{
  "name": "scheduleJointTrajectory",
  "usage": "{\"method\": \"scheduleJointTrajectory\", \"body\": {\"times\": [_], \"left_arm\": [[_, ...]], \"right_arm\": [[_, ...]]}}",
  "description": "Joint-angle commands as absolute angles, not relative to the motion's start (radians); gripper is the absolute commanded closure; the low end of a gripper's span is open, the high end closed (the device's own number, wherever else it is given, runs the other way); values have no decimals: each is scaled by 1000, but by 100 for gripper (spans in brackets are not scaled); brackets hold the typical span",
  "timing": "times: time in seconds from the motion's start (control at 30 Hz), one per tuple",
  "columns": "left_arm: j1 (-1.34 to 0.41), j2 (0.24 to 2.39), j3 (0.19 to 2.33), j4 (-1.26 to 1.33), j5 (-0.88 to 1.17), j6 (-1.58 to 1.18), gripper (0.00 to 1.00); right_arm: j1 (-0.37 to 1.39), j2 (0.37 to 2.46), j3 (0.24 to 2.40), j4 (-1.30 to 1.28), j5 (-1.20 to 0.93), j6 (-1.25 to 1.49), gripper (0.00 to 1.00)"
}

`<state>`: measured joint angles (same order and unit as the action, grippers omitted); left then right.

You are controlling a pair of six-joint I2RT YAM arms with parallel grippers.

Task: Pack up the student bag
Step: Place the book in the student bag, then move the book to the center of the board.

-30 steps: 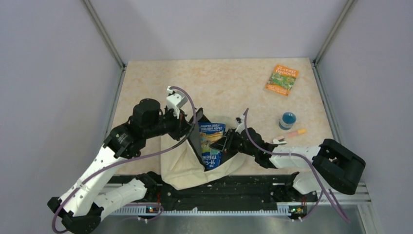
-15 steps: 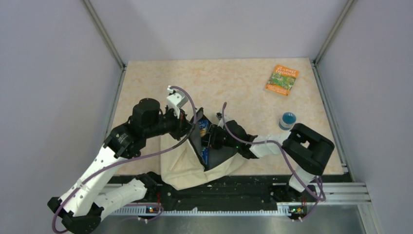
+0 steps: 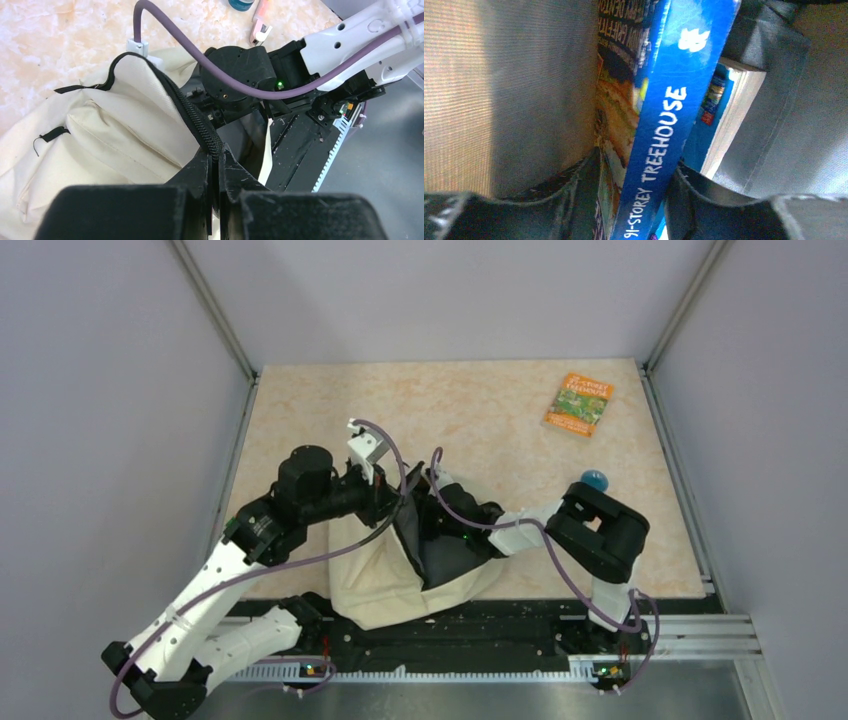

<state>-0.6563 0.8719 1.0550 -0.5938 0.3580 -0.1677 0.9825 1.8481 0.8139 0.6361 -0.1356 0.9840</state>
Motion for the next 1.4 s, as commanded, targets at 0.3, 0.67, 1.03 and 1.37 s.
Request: {"method": "scheduleJointTrajectory", "body": {"times": [0.3,0.67,1.03,1.37], "left_arm": [[-654,784,955,-516,127,-263,100],[-648,726,850,-593,-211,-525,100],[-644,731,644,-604,-307,-854,99],[-644,721,841,-717,-411,-693,23]], "right_arm": [[993,1591,760,379,146,759,18],[956,1303,682,215,212,600,11],[648,1159,847,-174,151,351,1],[169,1362,969,-190,8,373,1]]}}
